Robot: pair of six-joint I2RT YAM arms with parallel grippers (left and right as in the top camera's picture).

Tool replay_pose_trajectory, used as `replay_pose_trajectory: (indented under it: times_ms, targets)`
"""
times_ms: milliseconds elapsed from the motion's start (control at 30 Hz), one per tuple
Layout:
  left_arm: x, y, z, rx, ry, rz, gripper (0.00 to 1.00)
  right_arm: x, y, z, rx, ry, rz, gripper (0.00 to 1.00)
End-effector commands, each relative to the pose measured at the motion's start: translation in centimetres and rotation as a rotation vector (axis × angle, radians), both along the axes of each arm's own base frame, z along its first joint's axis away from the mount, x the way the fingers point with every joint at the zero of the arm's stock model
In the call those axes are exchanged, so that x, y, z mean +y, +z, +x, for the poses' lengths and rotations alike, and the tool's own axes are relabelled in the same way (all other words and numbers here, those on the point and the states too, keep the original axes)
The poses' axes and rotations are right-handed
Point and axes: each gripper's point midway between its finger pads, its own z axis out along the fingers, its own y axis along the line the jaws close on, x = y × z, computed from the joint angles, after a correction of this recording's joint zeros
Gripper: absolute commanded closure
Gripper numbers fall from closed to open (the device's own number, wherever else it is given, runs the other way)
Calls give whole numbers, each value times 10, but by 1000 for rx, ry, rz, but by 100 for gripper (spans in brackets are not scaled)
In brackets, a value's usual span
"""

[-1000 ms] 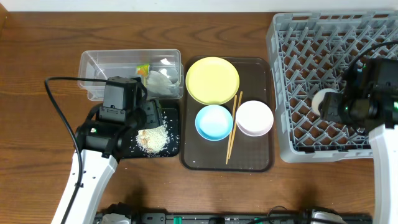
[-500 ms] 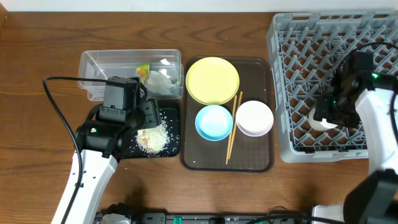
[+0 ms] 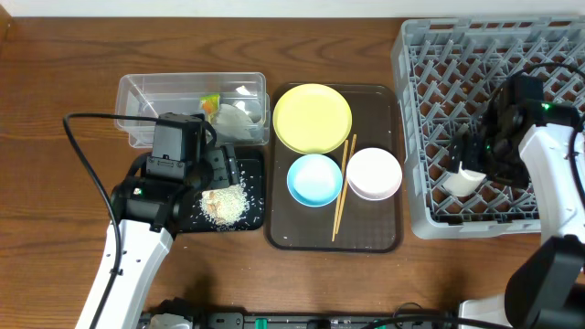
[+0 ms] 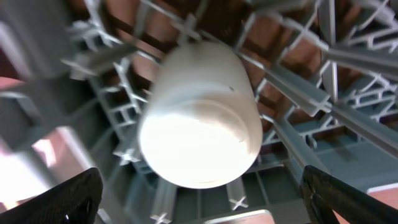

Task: Sort waste into correct bins and load items into the dishwasher rack
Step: 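Place the white cup upside down in the rack with the right gripper, then reach the right gripper to the pink bowl and grasp its rim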

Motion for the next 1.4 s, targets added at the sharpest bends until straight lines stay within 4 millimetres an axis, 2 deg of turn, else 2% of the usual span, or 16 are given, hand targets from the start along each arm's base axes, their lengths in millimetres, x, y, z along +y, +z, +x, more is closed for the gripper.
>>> replay_pose_trajectory:
  times_ms: [0,133,200,300,433,567,800,967,1200,1333,1367]
  targets:
    - [3,1,0,-2,7,12,16,21,57,26,-221,54,99,2]
    - [3,0,-1,6,8,13,16,67,98,45,-419,195,213,6]
    - [3,-1,-1,8,8,14,16,86,106,49,-459,253,218,10]
    - [3,-1,-1,9,8,14,16,117,103,50,-462,361,225,14]
    - [3,-1,-1,9,8,14,16,148,79,48,-401,532,184,16]
    - [3,-1,-1,9,8,14,16,157,42,50,-294,579,115,16]
    - [3,-1,-1,8,7,14,16,165,-18,48,-110,590,128,19]
    - [3,-1,-1,8,8,14,16,163,-52,42,-1,573,134,29]
    - [3,-1,-1,8,8,14,16,161,-76,36,80,568,135,41]
    - [3,-1,-1,8,7,14,16,155,-77,33,98,565,105,58]
    - [3,-1,-1,8,8,14,16,154,-77,33,99,565,100,59]
